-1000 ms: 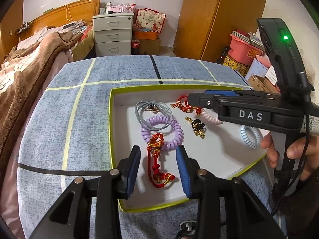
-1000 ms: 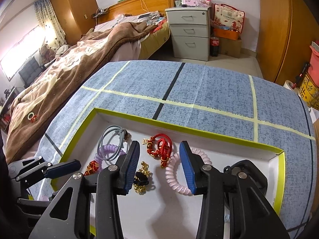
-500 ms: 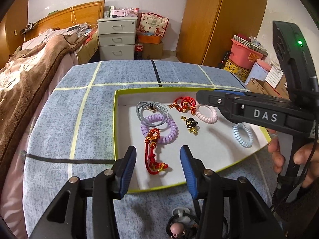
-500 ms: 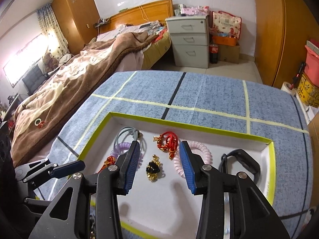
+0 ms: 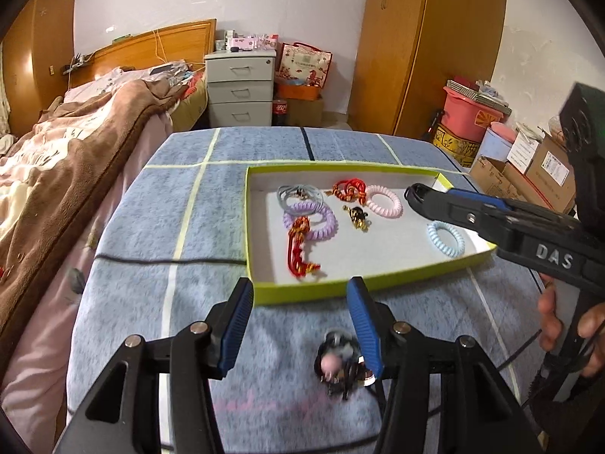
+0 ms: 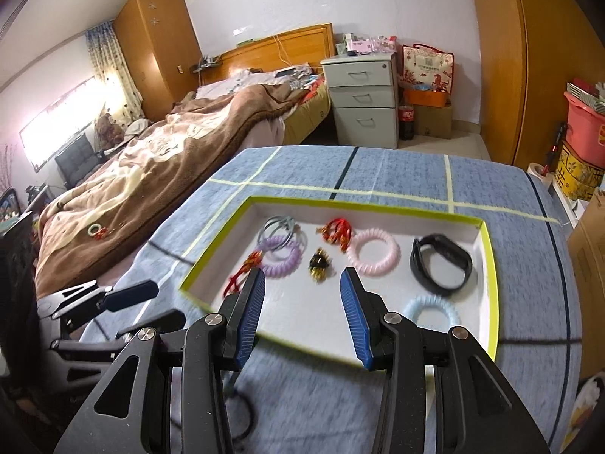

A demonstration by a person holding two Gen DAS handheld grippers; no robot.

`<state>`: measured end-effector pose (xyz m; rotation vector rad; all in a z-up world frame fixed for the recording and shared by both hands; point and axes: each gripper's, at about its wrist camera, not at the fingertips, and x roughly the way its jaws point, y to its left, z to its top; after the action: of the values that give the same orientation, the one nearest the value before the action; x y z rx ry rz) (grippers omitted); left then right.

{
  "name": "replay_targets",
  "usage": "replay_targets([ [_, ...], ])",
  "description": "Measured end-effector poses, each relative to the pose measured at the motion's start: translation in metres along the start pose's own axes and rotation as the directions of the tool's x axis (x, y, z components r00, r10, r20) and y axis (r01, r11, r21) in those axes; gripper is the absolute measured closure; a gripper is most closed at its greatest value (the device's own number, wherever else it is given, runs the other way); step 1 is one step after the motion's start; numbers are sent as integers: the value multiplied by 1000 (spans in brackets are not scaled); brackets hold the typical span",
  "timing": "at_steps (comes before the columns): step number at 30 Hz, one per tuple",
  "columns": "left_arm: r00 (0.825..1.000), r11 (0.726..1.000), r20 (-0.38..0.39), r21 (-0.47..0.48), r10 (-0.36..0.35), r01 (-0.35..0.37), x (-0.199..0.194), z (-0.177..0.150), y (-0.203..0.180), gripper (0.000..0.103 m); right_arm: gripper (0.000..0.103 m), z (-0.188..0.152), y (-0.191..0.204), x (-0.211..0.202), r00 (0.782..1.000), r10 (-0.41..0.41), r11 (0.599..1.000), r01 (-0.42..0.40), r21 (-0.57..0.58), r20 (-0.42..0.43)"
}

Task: Organize jewelry
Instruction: 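Move both open tools back to the black hair ties beside the tray, then grasp the black cord with teal bead with the right tool while the left tool grasps the pink-bead hair tie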

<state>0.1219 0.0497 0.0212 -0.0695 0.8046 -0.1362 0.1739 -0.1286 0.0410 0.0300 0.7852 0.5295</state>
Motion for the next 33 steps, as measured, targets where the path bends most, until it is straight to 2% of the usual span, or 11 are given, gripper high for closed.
replay_targets([
  [7,1000,999,12,-55,3,-2,-12,-24,15,49,60,-32,7,-9,1000,-2,1000,2,-16,-26],
  [12,1000,996,10,-87,5,-4,-17,-38,26,49,60,-55,13,-5,997,20,999,-22,-26,-72],
  [16,1000,994,4,-109,15,-15,-21,-49,35,49,60,-69,27,9,992,22,997,-31,-76,-122],
  [27,1000,988,-2,-151,15,-16,-24,-59,51,49,60,-75,58,29,983,63,976,-97,-193,-173],
  [33,1000,986,-11,-167,17,-18,-22,-61,56,49,59,-78,65,42,976,37,966,-91,-243,-215],
])
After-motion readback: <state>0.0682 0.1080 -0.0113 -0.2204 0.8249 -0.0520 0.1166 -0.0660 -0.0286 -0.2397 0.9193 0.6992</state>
